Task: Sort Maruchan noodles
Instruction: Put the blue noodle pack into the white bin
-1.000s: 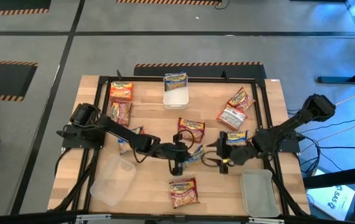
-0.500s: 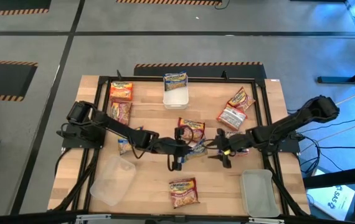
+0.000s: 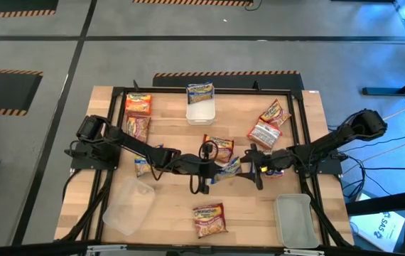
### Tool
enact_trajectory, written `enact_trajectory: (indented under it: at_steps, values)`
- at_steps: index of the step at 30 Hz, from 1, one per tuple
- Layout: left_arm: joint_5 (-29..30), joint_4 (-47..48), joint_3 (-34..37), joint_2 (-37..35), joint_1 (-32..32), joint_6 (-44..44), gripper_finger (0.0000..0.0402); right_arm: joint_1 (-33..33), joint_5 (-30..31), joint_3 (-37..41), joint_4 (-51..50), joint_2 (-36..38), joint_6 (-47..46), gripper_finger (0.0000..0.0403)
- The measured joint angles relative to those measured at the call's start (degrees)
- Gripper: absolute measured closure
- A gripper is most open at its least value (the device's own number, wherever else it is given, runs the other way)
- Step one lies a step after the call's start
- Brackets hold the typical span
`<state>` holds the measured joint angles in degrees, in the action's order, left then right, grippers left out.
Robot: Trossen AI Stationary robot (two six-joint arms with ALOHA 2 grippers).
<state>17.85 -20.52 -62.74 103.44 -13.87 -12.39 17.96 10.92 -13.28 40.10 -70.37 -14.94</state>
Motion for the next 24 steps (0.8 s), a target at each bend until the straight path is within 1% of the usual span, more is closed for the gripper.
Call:
enact_trajectory:
  at_steps: [8,11,14,19,21,24]
  values:
    - [0.64,-2.87,0.0,0.0,0.0,-2.23,0.0401,0.0,-1.3,-0.02,1.83,-0.02,-1.83,0.0155]
    - [0.57,-3.26,0.0,0.0,0.11,-2.76,0.0401,0.0,-1.4,0.0,3.25,-0.02,-1.79,0.0164]
    - [0.7,-3.6,0.0,0.0,0.11,-3.18,0.0401,0.0,-1.47,-0.26,4.02,-0.04,-1.75,0.0195]
    - [1.69,-3.62,0.0,0.0,0.29,-1.6,0.0401,0.0,-1.46,-0.38,4.0,-0.04,-1.11,0.0274]
    - [1.84,-3.43,0.0,0.0,0.6,0.37,0.0394,0.0,-1.28,-0.39,3.96,-0.04,-0.05,0.0304]
    - [1.01,-3.27,0.0,0.0,1.16,4.47,0.0371,0.0,-0.88,-0.39,3.78,-0.07,1.36,0.0339]
